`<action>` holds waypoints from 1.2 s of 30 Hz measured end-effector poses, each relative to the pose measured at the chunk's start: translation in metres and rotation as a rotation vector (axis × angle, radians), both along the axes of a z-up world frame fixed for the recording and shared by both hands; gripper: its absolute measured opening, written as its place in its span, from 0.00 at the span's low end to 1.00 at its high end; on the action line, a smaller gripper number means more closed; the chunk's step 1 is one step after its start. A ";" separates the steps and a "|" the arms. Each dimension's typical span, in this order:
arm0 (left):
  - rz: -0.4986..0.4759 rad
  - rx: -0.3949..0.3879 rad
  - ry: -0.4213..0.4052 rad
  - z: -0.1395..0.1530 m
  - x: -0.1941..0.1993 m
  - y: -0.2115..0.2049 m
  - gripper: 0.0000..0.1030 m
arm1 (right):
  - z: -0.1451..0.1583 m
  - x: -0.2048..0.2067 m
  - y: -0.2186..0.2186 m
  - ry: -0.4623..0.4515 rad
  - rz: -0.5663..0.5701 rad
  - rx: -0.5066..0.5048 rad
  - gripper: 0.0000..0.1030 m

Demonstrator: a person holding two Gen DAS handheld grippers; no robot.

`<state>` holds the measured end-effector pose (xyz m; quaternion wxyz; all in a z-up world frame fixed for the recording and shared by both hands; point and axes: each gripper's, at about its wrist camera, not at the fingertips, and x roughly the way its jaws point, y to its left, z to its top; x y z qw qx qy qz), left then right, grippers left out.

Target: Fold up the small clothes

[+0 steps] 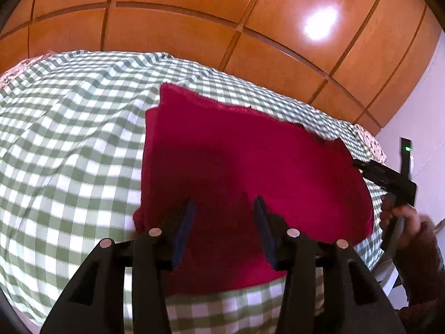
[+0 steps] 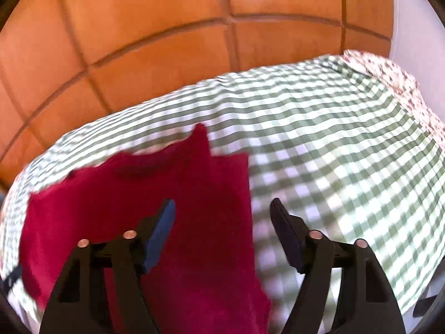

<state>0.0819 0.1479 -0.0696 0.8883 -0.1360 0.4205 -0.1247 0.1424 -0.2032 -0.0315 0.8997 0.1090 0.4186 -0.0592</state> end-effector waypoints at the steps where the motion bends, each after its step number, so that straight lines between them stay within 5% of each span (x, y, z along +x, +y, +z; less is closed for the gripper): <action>1: -0.002 0.012 -0.011 0.002 0.005 -0.002 0.43 | -0.004 0.012 -0.002 0.013 -0.009 0.008 0.62; 4: -0.001 0.042 -0.022 0.004 0.017 -0.009 0.42 | -0.019 0.044 0.000 0.074 0.023 0.028 0.55; 6: -0.007 0.058 -0.034 0.008 0.027 -0.015 0.42 | -0.022 0.047 0.007 0.083 0.031 -0.042 0.27; 8: -0.011 0.082 -0.055 0.014 0.040 -0.020 0.42 | -0.020 0.048 0.008 0.056 0.020 -0.085 0.18; 16: 0.063 0.131 -0.039 0.012 0.098 -0.027 0.41 | -0.039 0.053 0.001 0.025 -0.008 -0.100 0.24; 21: 0.155 0.293 0.053 -0.031 0.135 -0.030 0.41 | -0.045 0.053 -0.023 0.023 -0.077 0.012 0.51; 23: 0.178 0.284 0.035 -0.040 0.133 -0.029 0.42 | -0.048 0.052 -0.031 0.014 -0.086 0.074 0.52; 36: 0.182 0.264 -0.009 -0.016 0.109 -0.032 0.48 | -0.047 0.051 -0.027 0.012 -0.084 0.047 0.58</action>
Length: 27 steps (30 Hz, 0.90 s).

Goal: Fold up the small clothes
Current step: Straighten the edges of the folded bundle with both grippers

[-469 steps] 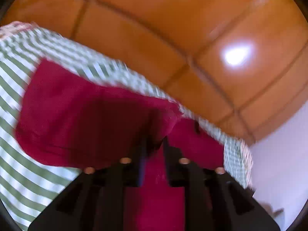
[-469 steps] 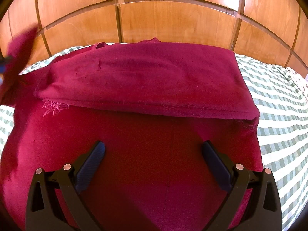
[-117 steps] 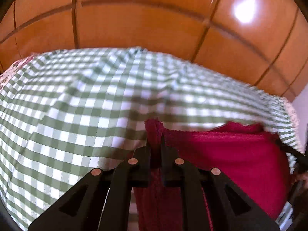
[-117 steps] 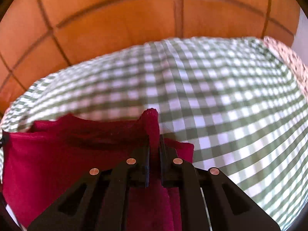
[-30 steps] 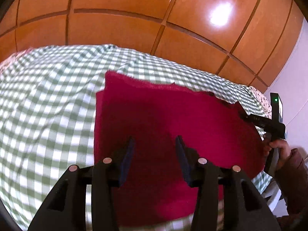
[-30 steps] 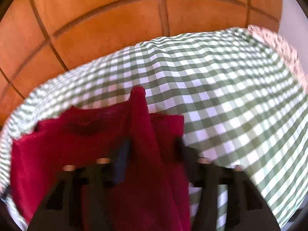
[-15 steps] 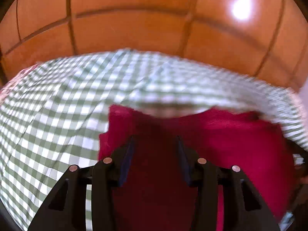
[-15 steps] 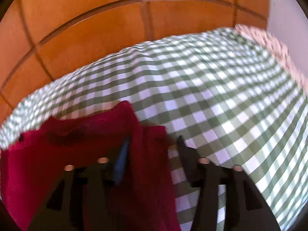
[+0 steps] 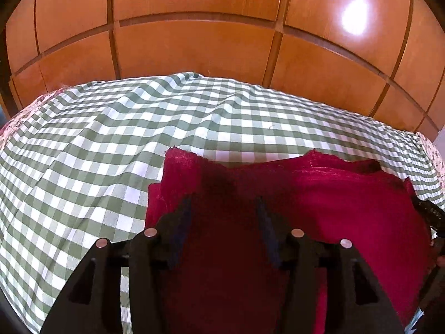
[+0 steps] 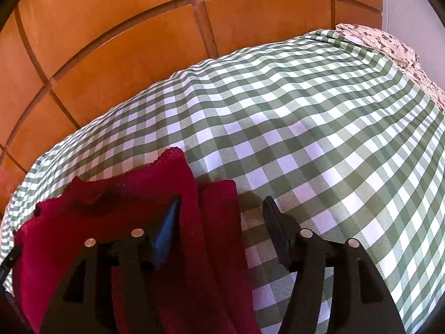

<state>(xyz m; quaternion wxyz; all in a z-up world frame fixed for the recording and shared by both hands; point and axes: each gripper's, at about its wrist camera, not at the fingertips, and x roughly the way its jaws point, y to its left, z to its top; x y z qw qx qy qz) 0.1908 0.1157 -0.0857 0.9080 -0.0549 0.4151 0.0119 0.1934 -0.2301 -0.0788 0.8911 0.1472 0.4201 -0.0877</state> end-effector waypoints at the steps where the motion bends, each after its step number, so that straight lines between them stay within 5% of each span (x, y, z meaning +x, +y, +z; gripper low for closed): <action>1: -0.001 -0.004 -0.005 0.002 -0.003 0.000 0.48 | 0.000 0.000 0.000 0.000 0.001 -0.001 0.58; 13: 0.000 0.002 -0.046 0.020 -0.033 0.004 0.54 | -0.001 0.001 -0.002 0.004 0.004 0.003 0.64; 18: 0.018 0.000 -0.059 0.026 -0.041 0.014 0.55 | 0.007 0.003 0.001 0.042 -0.006 -0.043 0.78; 25: 0.146 -0.084 -0.045 0.030 -0.039 0.058 0.59 | 0.050 -0.022 0.022 -0.060 0.070 -0.177 0.77; 27: 0.152 -0.095 -0.056 0.030 -0.043 0.061 0.58 | 0.063 -0.030 0.031 -0.091 0.116 -0.182 0.67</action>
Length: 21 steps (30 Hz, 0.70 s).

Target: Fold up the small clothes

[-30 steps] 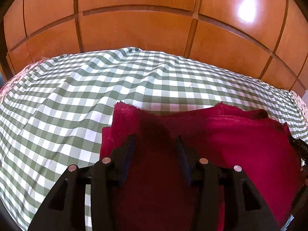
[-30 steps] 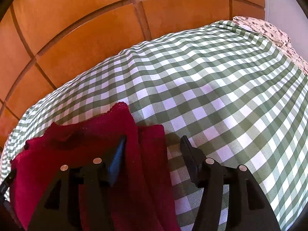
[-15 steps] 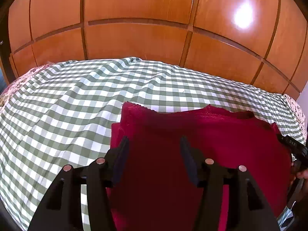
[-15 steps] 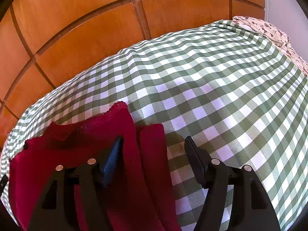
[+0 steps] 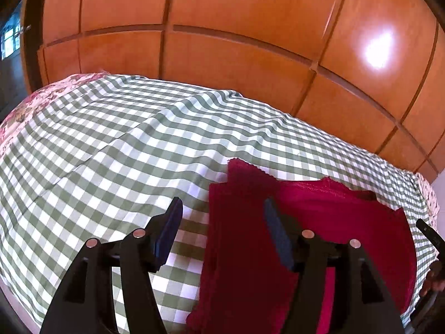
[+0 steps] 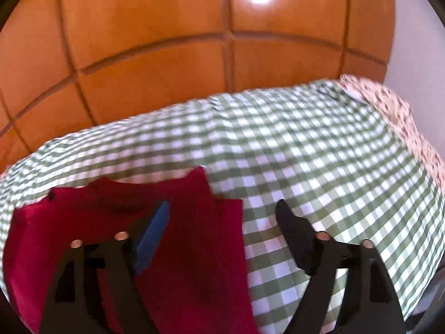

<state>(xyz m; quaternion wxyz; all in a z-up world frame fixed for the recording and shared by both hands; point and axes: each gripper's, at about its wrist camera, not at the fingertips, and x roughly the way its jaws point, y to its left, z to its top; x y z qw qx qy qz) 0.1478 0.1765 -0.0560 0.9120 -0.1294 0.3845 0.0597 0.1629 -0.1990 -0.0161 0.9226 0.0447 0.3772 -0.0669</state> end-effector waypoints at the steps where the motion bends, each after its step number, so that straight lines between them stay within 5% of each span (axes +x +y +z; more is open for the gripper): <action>1: -0.014 0.012 -0.009 0.000 -0.003 -0.002 0.58 | 0.004 -0.002 0.006 -0.006 0.035 0.007 0.63; 3: -0.042 0.031 -0.011 -0.003 -0.007 -0.009 0.58 | 0.011 -0.004 0.027 -0.009 0.139 0.013 0.52; 10: -0.121 0.044 0.036 -0.025 -0.006 -0.028 0.58 | -0.015 0.025 0.112 0.131 0.461 0.082 0.51; 13: -0.104 0.049 0.112 -0.045 0.003 -0.025 0.62 | -0.038 0.047 0.141 0.186 0.449 0.050 0.51; 17: -0.062 -0.103 0.139 -0.065 0.008 -0.003 0.70 | -0.055 0.072 0.147 0.193 0.366 0.032 0.51; 21: -0.051 -0.062 0.134 -0.057 0.003 -0.008 0.70 | -0.050 0.068 0.147 0.191 0.369 0.015 0.51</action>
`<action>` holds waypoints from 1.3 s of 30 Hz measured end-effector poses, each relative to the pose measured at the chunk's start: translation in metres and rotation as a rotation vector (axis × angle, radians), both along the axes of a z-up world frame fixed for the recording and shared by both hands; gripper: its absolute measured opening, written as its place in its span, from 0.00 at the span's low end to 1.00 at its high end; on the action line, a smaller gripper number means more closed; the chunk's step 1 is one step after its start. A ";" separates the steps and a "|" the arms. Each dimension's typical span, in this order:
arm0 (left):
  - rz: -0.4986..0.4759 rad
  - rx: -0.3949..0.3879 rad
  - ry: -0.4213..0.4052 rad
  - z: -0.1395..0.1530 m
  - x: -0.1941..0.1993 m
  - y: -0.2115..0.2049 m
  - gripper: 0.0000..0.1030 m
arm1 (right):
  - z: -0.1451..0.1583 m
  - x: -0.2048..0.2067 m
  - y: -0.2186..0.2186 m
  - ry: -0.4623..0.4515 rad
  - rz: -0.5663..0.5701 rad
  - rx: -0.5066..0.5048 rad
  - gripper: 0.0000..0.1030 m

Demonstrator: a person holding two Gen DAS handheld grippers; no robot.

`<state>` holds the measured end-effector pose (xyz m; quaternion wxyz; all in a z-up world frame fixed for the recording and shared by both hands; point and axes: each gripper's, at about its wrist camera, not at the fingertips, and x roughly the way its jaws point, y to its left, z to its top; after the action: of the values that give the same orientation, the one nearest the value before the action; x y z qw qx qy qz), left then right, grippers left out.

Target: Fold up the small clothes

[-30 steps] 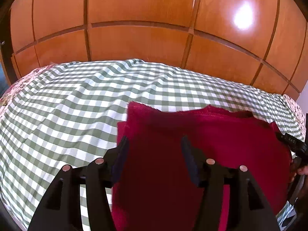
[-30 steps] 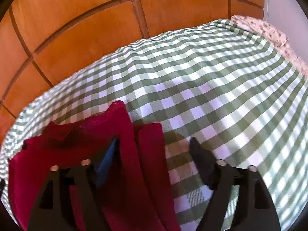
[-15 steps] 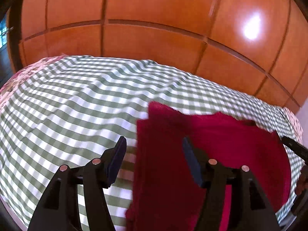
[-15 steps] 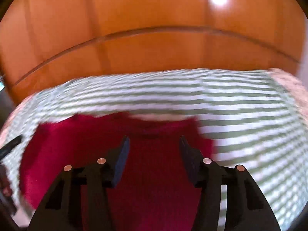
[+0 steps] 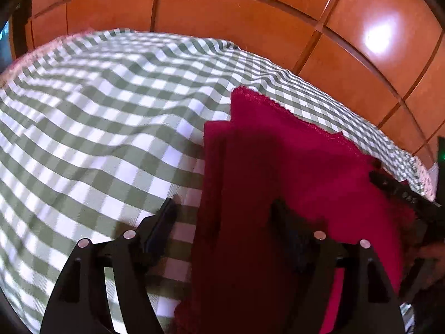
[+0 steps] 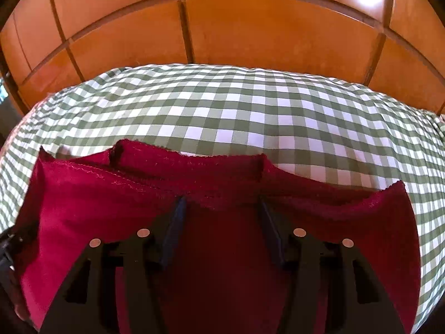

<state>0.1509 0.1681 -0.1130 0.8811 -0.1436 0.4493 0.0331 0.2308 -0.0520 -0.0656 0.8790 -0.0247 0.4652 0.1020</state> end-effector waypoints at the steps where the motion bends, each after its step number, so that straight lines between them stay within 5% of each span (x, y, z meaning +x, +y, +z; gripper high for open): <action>1: -0.002 0.008 -0.005 0.003 -0.001 -0.001 0.69 | 0.004 -0.002 -0.003 0.000 -0.004 0.009 0.51; 3: 0.006 0.033 -0.022 0.010 -0.007 -0.002 0.69 | 0.018 -0.011 -0.021 -0.028 -0.042 0.022 0.64; 9: 0.023 0.028 -0.103 0.038 -0.032 0.000 0.69 | 0.041 -0.036 -0.113 -0.053 -0.202 0.086 0.70; 13: -0.032 0.012 -0.131 0.046 -0.047 -0.010 0.68 | 0.030 -0.067 -0.185 -0.001 -0.322 0.191 0.70; 17: -0.135 -0.001 -0.130 0.046 -0.058 -0.037 0.68 | 0.007 -0.101 -0.212 0.078 -0.307 0.372 0.70; 23: -0.223 0.075 -0.063 0.031 -0.054 -0.077 0.68 | -0.014 -0.139 -0.195 0.145 -0.209 0.541 0.70; 26: -0.219 0.106 -0.056 0.028 -0.056 -0.087 0.69 | -0.018 -0.146 -0.185 0.125 -0.196 0.533 0.70; 35: -0.216 0.124 -0.057 0.026 -0.057 -0.089 0.69 | -0.017 -0.143 -0.176 0.133 -0.172 0.540 0.36; 39: -0.215 0.113 -0.055 0.025 -0.057 -0.087 0.69 | -0.007 -0.138 -0.162 0.125 -0.154 0.511 0.31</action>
<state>0.0944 0.0808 -0.0883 0.8983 -0.0457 0.4351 -0.0404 0.0926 -0.2143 -0.0723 0.8314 0.2396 0.4782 0.1504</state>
